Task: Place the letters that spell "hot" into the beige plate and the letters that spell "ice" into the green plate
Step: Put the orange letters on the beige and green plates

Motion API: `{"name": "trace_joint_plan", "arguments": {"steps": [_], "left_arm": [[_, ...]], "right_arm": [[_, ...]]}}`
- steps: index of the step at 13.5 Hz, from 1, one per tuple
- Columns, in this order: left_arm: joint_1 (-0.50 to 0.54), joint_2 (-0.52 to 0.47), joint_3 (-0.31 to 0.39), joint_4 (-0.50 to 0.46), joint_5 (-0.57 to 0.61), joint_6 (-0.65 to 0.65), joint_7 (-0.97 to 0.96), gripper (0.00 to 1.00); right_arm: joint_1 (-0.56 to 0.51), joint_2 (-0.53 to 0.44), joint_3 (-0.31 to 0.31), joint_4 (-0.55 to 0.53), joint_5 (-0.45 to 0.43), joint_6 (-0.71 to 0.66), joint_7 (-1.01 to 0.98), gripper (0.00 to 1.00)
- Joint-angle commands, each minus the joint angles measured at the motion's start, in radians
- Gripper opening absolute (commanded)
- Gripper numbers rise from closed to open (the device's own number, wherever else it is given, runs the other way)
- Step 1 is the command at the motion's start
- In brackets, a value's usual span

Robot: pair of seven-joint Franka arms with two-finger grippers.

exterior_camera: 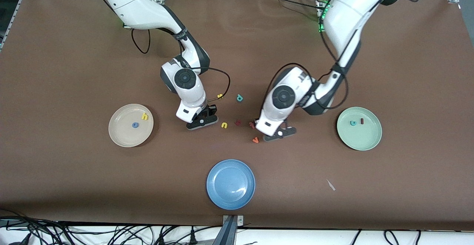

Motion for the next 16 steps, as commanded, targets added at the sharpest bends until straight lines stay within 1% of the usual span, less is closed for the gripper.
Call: {"name": "trace_joint_plan", "arguments": {"steps": [1,2,4,6,7,9,10,11,12,13,14,15,16], "left_arm": [[0.154,-0.127,-0.016,-0.041,0.019,-0.19,0.194,0.0],[0.219,-0.141,-0.017,-0.044,0.018,-0.244,0.294,0.0],[0.32,-0.152,-0.016,-0.077,0.027,-0.301,0.474,0.01],[0.42,-0.146,-0.016,-0.112,0.03,-0.281,0.615,0.03],[0.46,-0.141,-0.016,-0.145,0.03,-0.231,0.67,0.03],[0.5,-0.141,-0.016,-0.235,0.03,-0.087,0.711,0.04],[0.504,-0.139,-0.016,-0.263,0.03,-0.03,0.712,0.08],[0.506,-0.136,-0.016,-0.278,0.028,-0.007,0.711,0.15],[0.506,-0.13,-0.016,-0.274,0.027,-0.003,0.703,0.19],[0.503,-0.129,-0.016,-0.272,0.022,-0.002,0.695,0.26],[0.5,-0.127,-0.016,-0.271,0.019,0.0,0.695,0.26],[0.5,-0.126,-0.016,-0.269,0.019,-0.002,0.695,0.33],[0.503,-0.127,-0.016,-0.263,0.019,-0.003,0.695,0.81]], "right_arm": [[-0.007,0.0,-0.01,-0.013,-0.017,0.011,-0.044,0.0],[-0.008,-0.021,-0.019,-0.019,-0.017,-0.003,-0.069,0.0],[-0.032,-0.084,-0.022,-0.019,-0.017,-0.11,-0.118,0.0],[-0.089,-0.156,-0.022,-0.021,-0.014,-0.222,-0.248,0.0],[-0.12,-0.187,-0.025,-0.025,-0.014,-0.263,-0.32,0.0],[-0.145,-0.247,-0.079,-0.059,-0.014,-0.304,-0.469,0.0],[-0.16,-0.283,-0.106,-0.091,-0.014,-0.304,-0.554,0.0],[-0.192,-0.323,-0.117,-0.134,-0.014,-0.304,-0.634,0.0],[-0.21,-0.354,-0.136,-0.174,-0.014,-0.302,-0.694,0.0],[-0.215,-0.368,-0.162,-0.203,-0.014,-0.296,-0.725,0.0],[-0.226,-0.368,-0.179,-0.222,-0.014,-0.281,-0.748,0.0],[-0.241,-0.359,-0.18,-0.231,-0.014,-0.261,-0.759,0.04],[-0.25,-0.351,-0.182,-0.243,-0.014,-0.233,-0.761,0.12]]}}
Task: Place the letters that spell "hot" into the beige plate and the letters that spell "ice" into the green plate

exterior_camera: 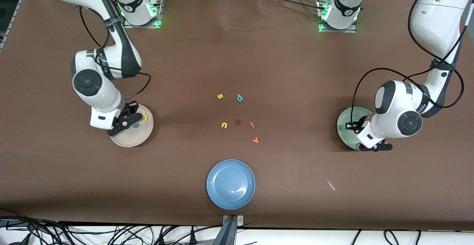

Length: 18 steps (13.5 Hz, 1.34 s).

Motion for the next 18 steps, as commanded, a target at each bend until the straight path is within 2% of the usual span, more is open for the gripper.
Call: {"name": "trace_joint_plan", "arguments": {"steps": [1,2,3,4,5,7,8,10,11,13,16,18], "left_arm": [[0.005,-0.018,-0.003,0.006,0.017,0.003,-0.006,1.0],[0.007,-0.024,-0.003,0.018,0.016,0.002,-0.004,1.0],[0.007,-0.036,-0.003,0.05,0.016,-0.009,-0.007,1.0],[0.005,-0.053,-0.003,0.068,0.014,-0.009,-0.007,1.0],[0.005,-0.082,-0.003,0.081,0.014,-0.012,-0.007,1.0],[0.007,-0.148,-0.003,0.108,0.013,-0.055,0.0,1.0],[0.007,-0.17,-0.006,0.146,0.013,-0.119,0.005,1.0],[0.004,-0.181,-0.02,0.289,0.013,-0.315,0.008,1.0],[0.004,-0.181,-0.031,0.373,0.011,-0.412,0.008,1.0],[0.003,-0.181,-0.036,0.494,-0.022,-0.526,0.038,1.0],[0.004,-0.203,-0.037,0.588,-0.033,-0.674,0.124,1.0],[0.005,-0.211,-0.037,0.622,-0.032,-0.713,0.143,1.0]], "right_arm": [[-0.017,-0.015,0.0,-0.075,-0.008,0.079,-0.019,0.44],[-0.019,-0.012,-0.003,-0.077,-0.008,0.089,-0.019,0.5],[-0.019,-0.012,-0.003,-0.077,-0.007,0.087,-0.014,0.62],[-0.019,-0.013,-0.003,-0.077,-0.005,0.086,-0.011,0.65],[-0.019,-0.016,-0.003,-0.074,-0.004,0.082,-0.011,0.73],[-0.019,-0.027,-0.003,-0.064,0.013,0.082,-0.007,1.0],[-0.019,-0.039,-0.003,-0.06,0.031,0.081,-0.005,1.0],[-0.019,-0.076,-0.003,-0.054,0.114,0.073,-0.005,1.0],[-0.019,-0.094,-0.003,-0.049,0.146,0.046,-0.001,1.0],[-0.017,-0.133,-0.003,-0.018,0.163,-0.04,0.039,1.0],[-0.017,-0.238,0.005,-0.008,0.16,-0.214,0.134,1.0],[-0.017,-0.295,0.003,0.023,0.162,-0.327,0.157,1.0]]}}
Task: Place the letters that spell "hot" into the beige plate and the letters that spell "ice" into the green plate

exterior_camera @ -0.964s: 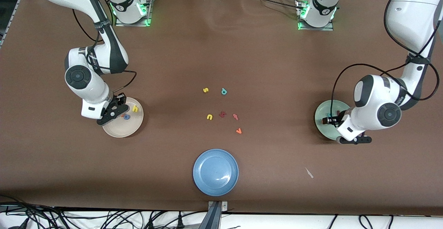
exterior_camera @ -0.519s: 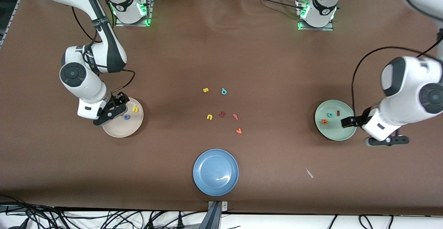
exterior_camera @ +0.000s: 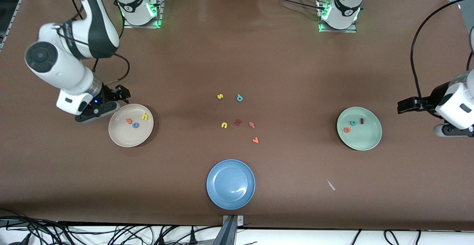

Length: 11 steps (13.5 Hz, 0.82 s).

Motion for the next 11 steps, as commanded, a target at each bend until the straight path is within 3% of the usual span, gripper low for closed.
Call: {"name": "trace_joint_plan", "arguments": {"steps": [1,6,10,11], "left_arm": [[-0.001,-0.001,-0.001,0.049,-0.023,-0.046,0.023,1.0],[-0.015,-0.001,-0.005,0.051,-0.025,-0.04,0.02,1.0],[-0.01,-0.001,-0.039,0.05,-0.023,-0.04,0.023,1.0],[-0.012,-0.003,-0.041,0.051,-0.023,-0.04,0.024,1.0]], "right_arm": [[-0.002,-0.077,0.007,0.051,0.019,-0.166,0.066,1.0],[-0.025,-0.096,0.084,0.261,0.019,-0.443,0.223,1.0],[-0.1,-0.097,0.098,0.338,0.014,-0.483,0.195,1.0],[-0.144,-0.097,0.134,0.338,0.017,-0.483,0.174,1.0]]}}
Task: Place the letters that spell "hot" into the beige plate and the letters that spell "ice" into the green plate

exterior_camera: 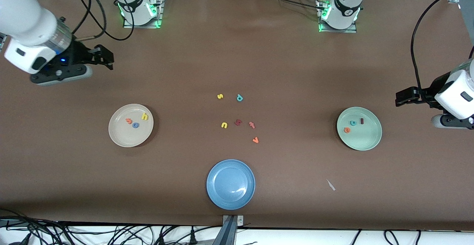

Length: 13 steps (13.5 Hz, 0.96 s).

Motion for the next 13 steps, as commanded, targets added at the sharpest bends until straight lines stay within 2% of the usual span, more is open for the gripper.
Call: {"name": "trace_joint_plan", "arguments": {"steps": [1,4,6,7,9,13], "left_arm": [[0.0,-0.005,0.002,0.017,-0.021,-0.015,0.022,1.0],[-0.005,-0.016,0.005,0.017,-0.03,-0.012,0.025,1.0],[-0.02,-0.043,0.034,0.014,-0.119,-0.009,0.02,1.0],[-0.061,-0.052,0.086,0.002,-0.122,-0.006,0.02,1.0],[-0.187,-0.075,0.242,-0.015,-0.131,-0.004,0.023,1.0],[-0.131,-0.131,0.247,-0.131,-0.191,0.049,0.084,1.0]], "right_arm": [[-0.113,0.008,0.076,0.028,0.016,-0.031,-0.025,1.0],[-0.113,0.014,0.076,0.025,0.004,-0.024,-0.019,1.0],[-0.116,0.02,0.073,0.029,-0.001,-0.024,-0.021,1.0],[-0.118,0.023,0.073,0.031,-0.011,-0.022,-0.021,1.0],[-0.123,0.023,0.073,0.031,-0.013,-0.031,-0.018,1.0],[-0.124,0.028,0.03,0.031,0.001,-0.036,-0.014,1.0]]}}
